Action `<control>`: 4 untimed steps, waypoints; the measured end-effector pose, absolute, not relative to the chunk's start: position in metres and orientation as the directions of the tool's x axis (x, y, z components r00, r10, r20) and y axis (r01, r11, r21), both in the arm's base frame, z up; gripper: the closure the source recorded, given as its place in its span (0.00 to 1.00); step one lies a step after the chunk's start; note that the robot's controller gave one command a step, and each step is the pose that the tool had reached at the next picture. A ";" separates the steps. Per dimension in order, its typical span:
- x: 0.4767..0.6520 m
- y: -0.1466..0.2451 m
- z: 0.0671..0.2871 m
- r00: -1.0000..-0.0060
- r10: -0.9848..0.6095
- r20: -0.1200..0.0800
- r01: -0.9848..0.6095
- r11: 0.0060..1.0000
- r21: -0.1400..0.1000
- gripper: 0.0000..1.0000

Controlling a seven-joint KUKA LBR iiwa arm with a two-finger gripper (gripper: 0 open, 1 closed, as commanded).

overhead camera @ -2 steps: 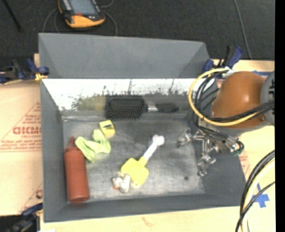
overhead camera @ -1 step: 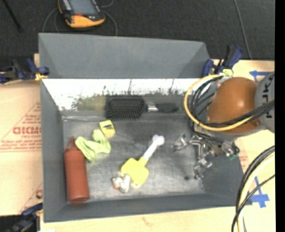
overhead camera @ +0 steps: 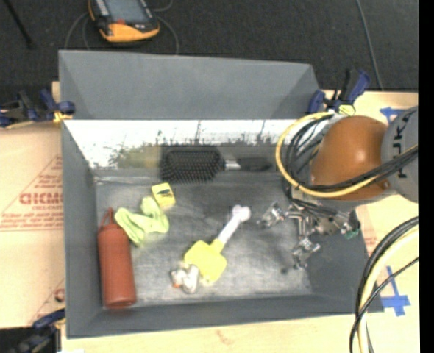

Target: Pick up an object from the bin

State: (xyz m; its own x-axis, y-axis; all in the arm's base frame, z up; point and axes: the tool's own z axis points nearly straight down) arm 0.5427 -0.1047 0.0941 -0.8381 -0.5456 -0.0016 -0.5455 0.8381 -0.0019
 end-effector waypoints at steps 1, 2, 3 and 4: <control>0.521 -0.072 0.083 -0.784 -0.621 -0.005 -0.621 0.784 -0.003 0.00; 0.519 -0.051 0.079 -0.745 -0.667 -0.002 -0.667 0.745 -0.001 0.00; 0.528 -0.038 0.099 -0.735 -0.678 -0.001 -0.678 0.735 -0.001 0.00; 0.547 -0.030 0.129 -0.740 -0.673 -0.002 -0.673 0.740 -0.002 0.00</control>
Offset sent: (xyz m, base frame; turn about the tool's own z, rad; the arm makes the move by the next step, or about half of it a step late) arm -0.0244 0.0542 -0.0158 -0.1528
